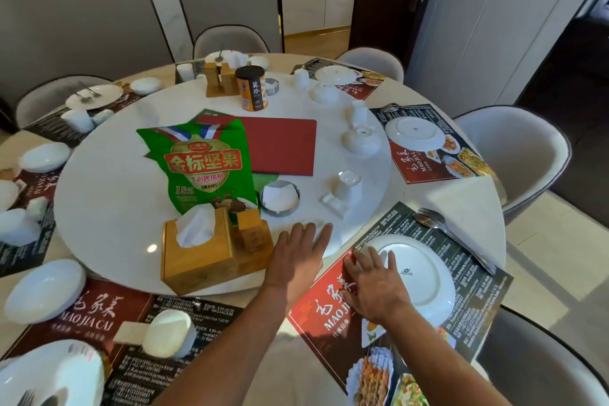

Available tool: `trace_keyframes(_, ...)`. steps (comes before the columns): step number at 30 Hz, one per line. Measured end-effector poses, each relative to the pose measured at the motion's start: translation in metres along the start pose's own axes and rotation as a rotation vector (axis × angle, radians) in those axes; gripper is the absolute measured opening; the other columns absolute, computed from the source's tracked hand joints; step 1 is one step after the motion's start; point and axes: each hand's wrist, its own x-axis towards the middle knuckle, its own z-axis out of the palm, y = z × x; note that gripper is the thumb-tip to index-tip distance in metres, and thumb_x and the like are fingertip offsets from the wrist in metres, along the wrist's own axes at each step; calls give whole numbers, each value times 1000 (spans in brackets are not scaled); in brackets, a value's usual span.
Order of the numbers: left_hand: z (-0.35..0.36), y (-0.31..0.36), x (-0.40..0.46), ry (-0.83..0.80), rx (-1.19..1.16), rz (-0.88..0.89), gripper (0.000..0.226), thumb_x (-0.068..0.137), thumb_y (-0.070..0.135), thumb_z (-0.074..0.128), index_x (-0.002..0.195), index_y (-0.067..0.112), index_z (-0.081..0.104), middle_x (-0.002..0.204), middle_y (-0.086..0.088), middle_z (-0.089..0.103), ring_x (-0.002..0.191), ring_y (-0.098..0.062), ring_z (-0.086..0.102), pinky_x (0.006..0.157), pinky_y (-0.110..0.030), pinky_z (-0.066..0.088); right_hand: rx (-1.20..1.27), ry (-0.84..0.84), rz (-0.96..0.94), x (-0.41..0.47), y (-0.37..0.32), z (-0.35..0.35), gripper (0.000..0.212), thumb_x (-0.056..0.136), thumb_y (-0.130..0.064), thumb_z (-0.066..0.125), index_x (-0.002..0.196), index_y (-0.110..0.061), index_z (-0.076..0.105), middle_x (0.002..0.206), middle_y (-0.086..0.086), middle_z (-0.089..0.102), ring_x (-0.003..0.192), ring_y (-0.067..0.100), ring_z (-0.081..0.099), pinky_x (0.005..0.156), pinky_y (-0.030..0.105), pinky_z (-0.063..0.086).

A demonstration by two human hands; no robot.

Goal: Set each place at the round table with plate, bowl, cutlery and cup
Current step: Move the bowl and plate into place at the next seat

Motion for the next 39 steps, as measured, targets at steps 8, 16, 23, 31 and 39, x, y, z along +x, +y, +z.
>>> trace_keyframes(8,-43,10,-21,-56,-448,-443,51,76,5,82,123,19,66,103,-7,64,90,-29,63,61,-32,48,84,119,-21,-40,-24,29,62,95,-47,20,138,-24,58,152,13,45,143,37,35,114,59,17)
trace_keyframes(16,-38,51,-59,-234,-1008,-1176,32,103,17,45,132,21,61,134,-7,62,120,-31,57,95,-36,44,187,229,47,-94,-19,55,47,92,-50,37,113,-24,70,108,3,65,91,26,57,73,40,45)
trace_keyframes(23,-24,68,-65,-233,-1363,-1557,38,97,14,56,132,27,62,130,-6,60,113,-38,59,85,-54,60,193,205,70,-111,-16,65,47,93,-48,37,117,-22,69,109,2,66,88,26,61,63,37,50)
trace_keyframes(31,-22,69,-60,-184,-1401,-1617,37,97,15,59,134,22,63,128,-9,63,106,-36,64,76,-50,63,288,200,5,-115,-12,47,45,101,-48,40,140,-28,50,136,-2,50,117,20,49,86,34,51)
trace_keyframes(39,-13,73,-65,-241,-1199,-1522,40,92,24,55,129,22,67,118,-6,71,97,-32,71,85,-44,61,278,167,11,-112,-9,44,45,101,-51,40,138,-29,50,135,-2,47,116,20,48,85,36,52)
